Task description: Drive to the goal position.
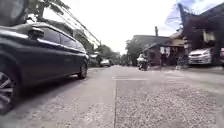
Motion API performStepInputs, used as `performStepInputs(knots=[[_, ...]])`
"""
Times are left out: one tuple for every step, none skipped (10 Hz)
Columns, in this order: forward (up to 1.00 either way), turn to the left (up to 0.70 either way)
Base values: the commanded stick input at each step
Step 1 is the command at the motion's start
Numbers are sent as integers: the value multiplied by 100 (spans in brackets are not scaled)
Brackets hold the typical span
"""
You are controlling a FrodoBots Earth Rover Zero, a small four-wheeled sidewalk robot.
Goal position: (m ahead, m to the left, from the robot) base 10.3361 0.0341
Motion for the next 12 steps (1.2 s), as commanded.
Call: performStepInputs(knots=[[100, 0], [100, 0], [100, 0], [100, 0], [100, 0], [100, 0], [100, -17], [100, -11], [100, 0], [100, 0], [100, 0], [100, 0]])
